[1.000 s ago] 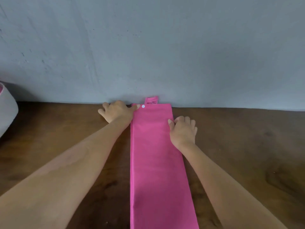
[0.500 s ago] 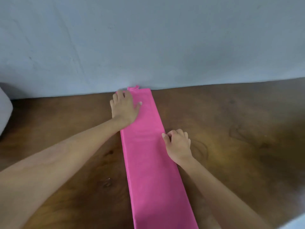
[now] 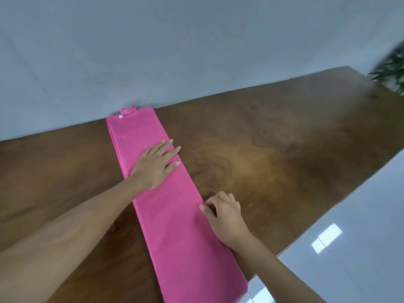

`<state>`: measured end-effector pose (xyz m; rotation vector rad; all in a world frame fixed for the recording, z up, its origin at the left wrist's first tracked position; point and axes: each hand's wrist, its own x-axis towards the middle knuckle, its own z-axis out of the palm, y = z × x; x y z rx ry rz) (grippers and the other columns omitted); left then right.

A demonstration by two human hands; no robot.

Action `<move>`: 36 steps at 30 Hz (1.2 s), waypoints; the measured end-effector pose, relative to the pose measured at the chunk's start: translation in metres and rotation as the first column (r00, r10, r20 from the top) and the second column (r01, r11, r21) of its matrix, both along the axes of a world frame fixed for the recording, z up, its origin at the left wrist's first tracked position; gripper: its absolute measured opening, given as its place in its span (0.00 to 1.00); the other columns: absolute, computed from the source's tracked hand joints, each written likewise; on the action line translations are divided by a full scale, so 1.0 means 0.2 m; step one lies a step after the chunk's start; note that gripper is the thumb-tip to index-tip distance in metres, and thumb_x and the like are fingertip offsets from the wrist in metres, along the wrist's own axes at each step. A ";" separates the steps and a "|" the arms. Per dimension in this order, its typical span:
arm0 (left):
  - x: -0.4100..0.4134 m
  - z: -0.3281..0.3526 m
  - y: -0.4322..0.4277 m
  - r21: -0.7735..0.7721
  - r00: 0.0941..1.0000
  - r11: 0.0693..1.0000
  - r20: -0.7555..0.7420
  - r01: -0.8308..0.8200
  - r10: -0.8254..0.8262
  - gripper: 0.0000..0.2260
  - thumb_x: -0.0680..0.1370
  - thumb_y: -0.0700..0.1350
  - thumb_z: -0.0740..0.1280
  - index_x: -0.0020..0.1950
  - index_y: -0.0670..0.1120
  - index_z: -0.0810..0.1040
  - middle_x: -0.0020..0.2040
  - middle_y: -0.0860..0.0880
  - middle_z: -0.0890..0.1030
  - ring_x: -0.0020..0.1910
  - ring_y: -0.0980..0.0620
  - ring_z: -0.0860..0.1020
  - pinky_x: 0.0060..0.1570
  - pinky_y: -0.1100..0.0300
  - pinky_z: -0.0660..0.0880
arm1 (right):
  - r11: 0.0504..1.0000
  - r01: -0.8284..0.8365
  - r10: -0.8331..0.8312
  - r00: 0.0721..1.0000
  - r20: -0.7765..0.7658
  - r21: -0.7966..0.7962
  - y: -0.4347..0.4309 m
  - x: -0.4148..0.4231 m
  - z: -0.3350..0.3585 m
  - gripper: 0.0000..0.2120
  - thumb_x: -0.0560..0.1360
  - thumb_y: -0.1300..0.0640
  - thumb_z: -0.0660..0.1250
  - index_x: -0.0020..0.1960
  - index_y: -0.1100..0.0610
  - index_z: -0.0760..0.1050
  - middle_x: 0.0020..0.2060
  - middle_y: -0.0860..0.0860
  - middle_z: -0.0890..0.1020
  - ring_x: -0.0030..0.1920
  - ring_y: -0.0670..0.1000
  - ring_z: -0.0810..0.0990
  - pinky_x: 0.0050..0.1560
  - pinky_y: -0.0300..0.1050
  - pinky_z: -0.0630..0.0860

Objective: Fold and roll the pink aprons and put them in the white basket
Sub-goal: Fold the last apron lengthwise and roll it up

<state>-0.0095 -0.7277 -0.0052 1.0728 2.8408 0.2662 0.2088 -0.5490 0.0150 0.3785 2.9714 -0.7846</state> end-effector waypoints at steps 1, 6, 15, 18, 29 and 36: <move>0.00 0.00 0.00 -0.003 1.000 1.000 -0.006 0.001 -0.001 0.28 0.83 0.65 0.43 0.83 0.59 0.51 0.84 0.53 0.49 0.82 0.52 0.45 0.80 0.48 0.46 | 1.000 -0.003 0.003 1.000 -0.006 -0.002 0.00 0.05 0.00 0.15 0.82 0.42 0.59 0.52 0.50 0.78 0.51 0.43 0.73 0.54 0.45 0.66 0.57 0.44 0.63; -0.02 -0.02 -0.01 0.033 1.000 0.999 0.007 -0.004 0.003 0.29 0.83 0.66 0.44 0.82 0.58 0.54 0.83 0.52 0.52 0.82 0.50 0.48 0.80 0.46 0.49 | 0.999 -0.049 0.049 0.999 0.014 -0.006 0.03 0.27 0.02 0.14 0.81 0.41 0.62 0.49 0.50 0.76 0.48 0.43 0.71 0.53 0.47 0.66 0.57 0.44 0.64; -0.02 -0.03 0.01 0.078 0.999 0.996 0.012 -0.032 0.031 0.29 0.83 0.65 0.46 0.82 0.56 0.58 0.83 0.50 0.55 0.82 0.48 0.51 0.80 0.46 0.50 | 0.999 -0.044 0.043 0.995 0.089 0.009 0.12 0.62 0.04 0.13 0.78 0.36 0.55 0.43 0.43 0.68 0.43 0.38 0.67 0.49 0.41 0.64 0.51 0.35 0.61; -0.03 -0.03 0.03 0.067 0.998 0.996 0.011 -0.067 0.066 0.30 0.83 0.66 0.46 0.82 0.56 0.57 0.83 0.49 0.54 0.82 0.48 0.50 0.80 0.46 0.49 | 0.999 0.024 -0.022 0.997 0.070 -0.033 0.17 0.66 0.05 0.14 0.80 0.37 0.55 0.42 0.44 0.68 0.41 0.39 0.71 0.48 0.41 0.68 0.50 0.37 0.65; -0.01 -0.04 0.12 0.069 0.948 0.945 0.002 -0.319 0.319 0.29 0.84 0.64 0.44 0.82 0.52 0.57 0.83 0.47 0.53 0.82 0.44 0.50 0.79 0.44 0.50 | 0.935 0.332 -0.332 0.943 0.022 -0.128 0.51 0.47 0.13 0.16 0.80 0.39 0.63 0.41 0.50 0.72 0.32 0.47 0.76 0.33 0.45 0.73 0.37 0.45 0.72; 0.02 -0.02 0.18 0.066 0.870 0.867 0.028 -0.494 0.493 0.29 0.85 0.62 0.45 0.83 0.50 0.56 0.83 0.45 0.52 0.82 0.43 0.49 0.79 0.42 0.50 | 0.939 0.330 -0.336 0.940 0.056 0.093 0.87 0.24 0.13 0.25 0.72 0.30 0.67 0.36 0.51 0.71 0.31 0.48 0.78 0.33 0.48 0.76 0.32 0.47 0.70</move>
